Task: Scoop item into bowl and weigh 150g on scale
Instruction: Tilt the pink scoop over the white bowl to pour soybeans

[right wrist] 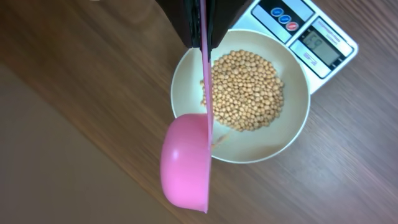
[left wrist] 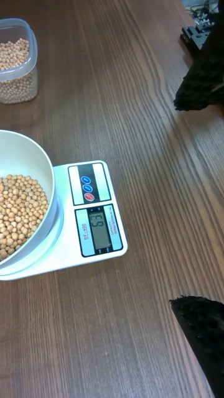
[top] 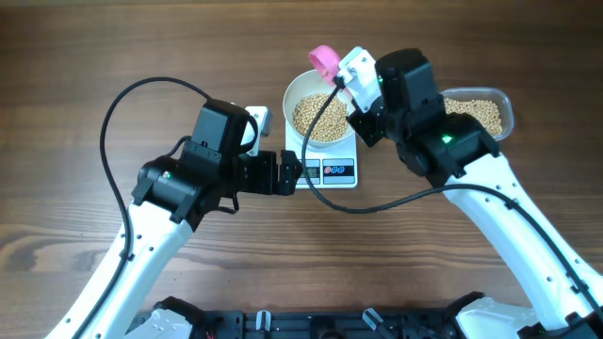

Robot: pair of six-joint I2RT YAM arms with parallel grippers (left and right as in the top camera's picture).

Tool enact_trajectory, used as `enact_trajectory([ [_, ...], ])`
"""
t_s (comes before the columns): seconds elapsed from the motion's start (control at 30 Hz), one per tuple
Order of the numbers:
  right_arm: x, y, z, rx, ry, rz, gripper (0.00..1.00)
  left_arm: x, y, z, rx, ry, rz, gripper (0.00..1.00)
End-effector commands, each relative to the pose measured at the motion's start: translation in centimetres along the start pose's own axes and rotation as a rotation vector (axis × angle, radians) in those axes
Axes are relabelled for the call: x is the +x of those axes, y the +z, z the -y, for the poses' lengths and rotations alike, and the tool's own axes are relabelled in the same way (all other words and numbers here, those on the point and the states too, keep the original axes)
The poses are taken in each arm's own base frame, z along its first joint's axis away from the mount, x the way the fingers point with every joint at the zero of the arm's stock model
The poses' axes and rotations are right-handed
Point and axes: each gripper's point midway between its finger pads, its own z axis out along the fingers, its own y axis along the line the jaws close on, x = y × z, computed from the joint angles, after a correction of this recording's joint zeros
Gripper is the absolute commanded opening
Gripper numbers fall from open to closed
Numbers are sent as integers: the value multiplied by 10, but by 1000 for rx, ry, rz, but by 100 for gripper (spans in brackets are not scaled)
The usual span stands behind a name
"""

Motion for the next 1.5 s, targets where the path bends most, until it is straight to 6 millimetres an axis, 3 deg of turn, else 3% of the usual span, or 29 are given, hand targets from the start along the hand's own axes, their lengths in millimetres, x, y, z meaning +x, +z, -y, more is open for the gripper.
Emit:
enact_trajectory([
  [0.0, -8, -13, 14, 122, -58, -4, 4, 2, 2, 2, 8, 23, -10, 100],
  [0.3, -7, -14, 5, 109, -77, -14, 4, 2, 2, 2, 8, 23, -10, 100],
  [0.63, -5, -15, 9, 137, -153, -33, 4, 2, 2, 2, 8, 23, -10, 100],
  [0.93, -8, -16, -9, 105, -188, -31, 4, 2, 2, 2, 8, 23, -10, 100],
  [1.27, -3, -15, 11, 144, 86, -23, 4, 2, 2, 2, 8, 23, -10, 100],
  [1.37, -3, -12, 4, 35, 132, -2, 4, 2, 2, 2, 8, 23, -10, 100],
  [1.47, 1, -12, -9, -53, -13, -9, 4, 2, 2, 2, 8, 23, -10, 100],
])
